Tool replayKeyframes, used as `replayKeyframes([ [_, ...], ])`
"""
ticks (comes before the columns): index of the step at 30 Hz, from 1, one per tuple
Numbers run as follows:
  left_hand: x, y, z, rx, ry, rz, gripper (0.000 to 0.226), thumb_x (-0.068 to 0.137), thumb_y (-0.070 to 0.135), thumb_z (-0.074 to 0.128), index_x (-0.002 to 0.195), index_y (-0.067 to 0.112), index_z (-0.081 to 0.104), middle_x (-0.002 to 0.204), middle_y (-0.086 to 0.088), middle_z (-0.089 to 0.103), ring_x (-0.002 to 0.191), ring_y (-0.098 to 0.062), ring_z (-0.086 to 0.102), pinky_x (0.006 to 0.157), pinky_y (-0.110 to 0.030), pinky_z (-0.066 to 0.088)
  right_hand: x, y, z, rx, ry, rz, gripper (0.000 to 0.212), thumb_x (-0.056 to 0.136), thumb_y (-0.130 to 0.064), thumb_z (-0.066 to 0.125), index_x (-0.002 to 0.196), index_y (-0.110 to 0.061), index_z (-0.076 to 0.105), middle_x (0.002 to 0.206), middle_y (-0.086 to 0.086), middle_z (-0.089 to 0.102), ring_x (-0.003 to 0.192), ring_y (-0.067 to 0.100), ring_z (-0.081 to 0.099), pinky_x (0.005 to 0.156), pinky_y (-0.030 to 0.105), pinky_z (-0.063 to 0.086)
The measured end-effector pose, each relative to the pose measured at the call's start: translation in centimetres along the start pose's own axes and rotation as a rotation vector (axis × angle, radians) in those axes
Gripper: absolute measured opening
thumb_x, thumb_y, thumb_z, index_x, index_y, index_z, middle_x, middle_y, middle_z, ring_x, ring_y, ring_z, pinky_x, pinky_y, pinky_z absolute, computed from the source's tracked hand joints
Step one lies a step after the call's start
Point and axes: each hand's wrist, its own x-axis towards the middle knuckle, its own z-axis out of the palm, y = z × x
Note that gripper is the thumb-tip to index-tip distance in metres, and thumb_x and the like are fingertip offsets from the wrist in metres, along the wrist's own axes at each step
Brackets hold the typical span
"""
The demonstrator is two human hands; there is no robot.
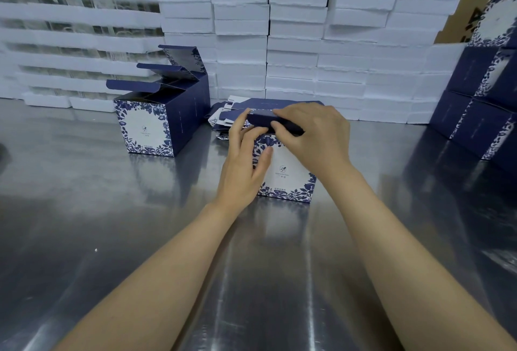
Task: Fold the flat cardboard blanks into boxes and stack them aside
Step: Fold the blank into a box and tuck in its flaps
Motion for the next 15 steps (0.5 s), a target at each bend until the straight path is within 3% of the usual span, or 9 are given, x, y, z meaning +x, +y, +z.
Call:
replayKeyframes([
  [4, 0.0, -0.2, -0.1, -0.005, 0.008, 0.017, 0.031, 0.097, 0.02, 0.052, 0.126, 0.01, 0.053, 0.149, 0.006, 0.016, 0.13, 0.013, 0.028, 0.087, 0.002, 0.031, 0.1, -0.5, -0.2, -0.044, -0.042, -0.019, 0.016, 0.085, -0.029, 0.07, 0.093, -0.017, 0.077, 0.087, -0.003, 0.075, 0.081, 0.023, 0.069, 0.073, 0.036, 0.046],
  [7, 0.2, -0.2, -0.2, 0.016, -0.024, 0.045, 0.03, 0.096, 0.013, 0.052, 0.125, 0.008, 0.055, 0.151, 0.001, 0.022, 0.13, -0.014, 0.042, 0.089, -0.005, 0.036, 0.4, -0.8, -0.2, -0.083, -0.127, -0.004, 0.018, 0.09, -0.021, 0.061, 0.099, -0.018, 0.075, 0.092, -0.002, 0.074, 0.085, 0.026, 0.067, 0.077, 0.037, 0.04],
  [9, 0.3, -0.1, -0.1, 0.045, -0.039, 0.077, 0.028, 0.095, 0.007, 0.052, 0.123, 0.006, 0.056, 0.15, -0.004, 0.026, 0.126, -0.024, 0.047, 0.088, -0.014, 0.042, 0.6, -1.1, 0.0, -0.094, -0.155, 0.008, 0.022, 0.088, -0.014, 0.056, 0.098, -0.017, 0.075, 0.092, -0.001, 0.073, 0.085, 0.027, 0.066, 0.076, 0.035, 0.038],
  [13, 0.1, 0.2, 0.2, 0.031, -0.014, 0.041, 0.026, 0.095, 0.006, 0.05, 0.121, 0.006, 0.057, 0.148, 0.0, 0.024, 0.122, -0.027, 0.049, 0.084, -0.005, 0.036, 0.5, -1.1, 0.2, -0.063, -0.185, 0.009, 0.018, 0.091, -0.019, 0.059, 0.097, -0.016, 0.075, 0.094, -0.001, 0.073, 0.089, 0.027, 0.065, 0.076, 0.034, 0.04],
  [15, 0.0, 0.1, 0.2, 0.028, -0.011, 0.047, 0.027, 0.095, 0.007, 0.05, 0.121, 0.008, 0.056, 0.148, -0.003, 0.027, 0.123, -0.025, 0.049, 0.087, -0.003, 0.035, 0.4, -0.9, 0.2, -0.03, -0.136, -0.022, 0.013, 0.088, -0.015, 0.063, 0.088, -0.012, 0.076, 0.087, 0.001, 0.073, 0.082, 0.029, 0.066, 0.072, 0.036, 0.045],
])
